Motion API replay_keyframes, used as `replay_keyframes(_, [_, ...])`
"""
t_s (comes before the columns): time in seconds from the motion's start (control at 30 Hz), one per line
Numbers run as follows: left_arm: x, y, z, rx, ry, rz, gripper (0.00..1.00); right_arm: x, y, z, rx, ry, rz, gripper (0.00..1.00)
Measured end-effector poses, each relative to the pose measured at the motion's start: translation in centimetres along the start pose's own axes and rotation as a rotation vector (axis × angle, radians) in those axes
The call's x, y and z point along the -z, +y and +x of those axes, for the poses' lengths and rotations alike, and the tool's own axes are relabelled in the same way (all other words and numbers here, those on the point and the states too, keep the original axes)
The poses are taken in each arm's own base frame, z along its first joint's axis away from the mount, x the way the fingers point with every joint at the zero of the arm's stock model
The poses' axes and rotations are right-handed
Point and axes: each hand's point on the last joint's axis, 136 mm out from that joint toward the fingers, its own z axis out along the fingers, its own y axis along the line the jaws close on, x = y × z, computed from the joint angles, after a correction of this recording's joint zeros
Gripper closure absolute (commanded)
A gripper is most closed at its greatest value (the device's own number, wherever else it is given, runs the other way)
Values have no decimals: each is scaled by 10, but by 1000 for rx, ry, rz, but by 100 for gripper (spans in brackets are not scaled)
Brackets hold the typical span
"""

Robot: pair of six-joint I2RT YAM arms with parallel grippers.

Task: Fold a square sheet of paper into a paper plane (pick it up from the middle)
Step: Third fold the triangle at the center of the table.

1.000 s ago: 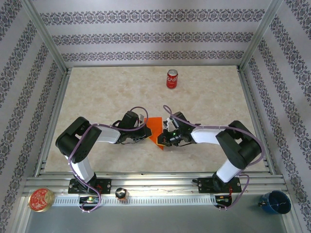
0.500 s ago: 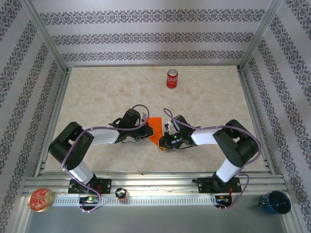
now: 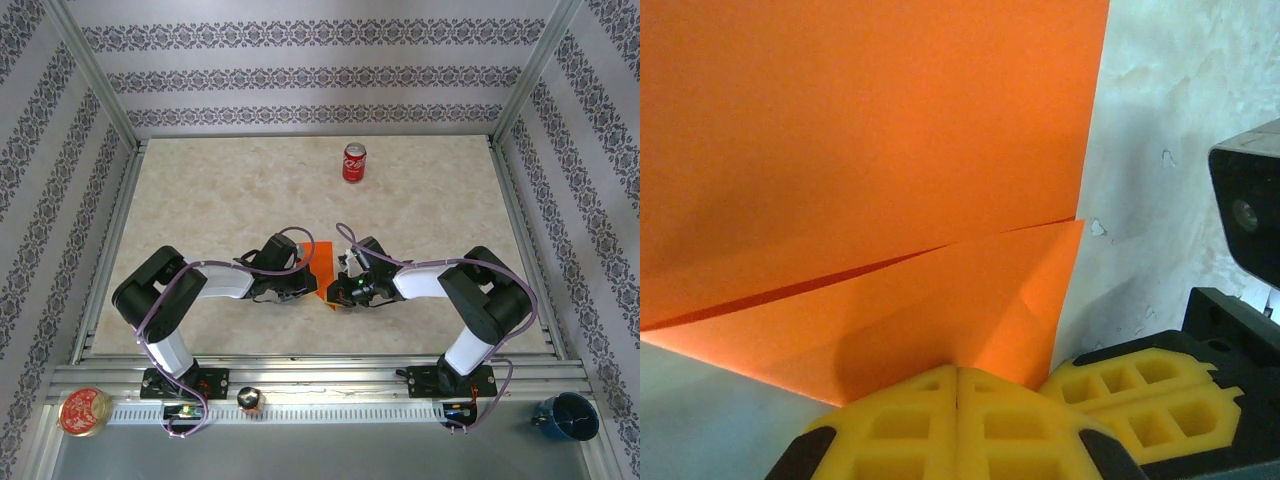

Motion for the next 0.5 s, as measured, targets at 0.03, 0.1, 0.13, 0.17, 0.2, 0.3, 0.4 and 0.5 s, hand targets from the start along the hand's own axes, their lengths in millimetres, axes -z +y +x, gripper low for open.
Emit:
replay_keyframes(0.03, [1, 1, -1, -4, -2, -3, 98, 0, 0, 0, 0, 0, 0, 100])
replay_keyframes(0.1, [3, 3, -3, -5, -3, -12, 98, 0, 0, 0, 1, 0, 0, 100])
replay_keyframes(0.13, [4, 5, -6, -4, -5, -17, 98, 0, 0, 0, 0, 0, 0, 100])
replay_keyframes(0.17, [6, 7, -8, -3, -8, -23, 97, 0, 0, 0, 0, 0, 0, 100])
replay_keyframes(0.2, [8, 9, -10, 1, -11, -29, 97, 0, 0, 0, 2, 0, 0, 100])
replay_keyframes(0.3, [14, 16, -20, 18, -30, -42, 97, 0, 0, -1, 4, -1, 0, 100])
replay_keyframes(0.4, [18, 22, -28, 41, -44, -43, 97, -1, 1, -2, 5, -1, -2, 100])
replay_keyframes(0.5, [23, 28, -36, 65, -62, -44, 97, -2, 1, -2, 7, -2, -3, 100])
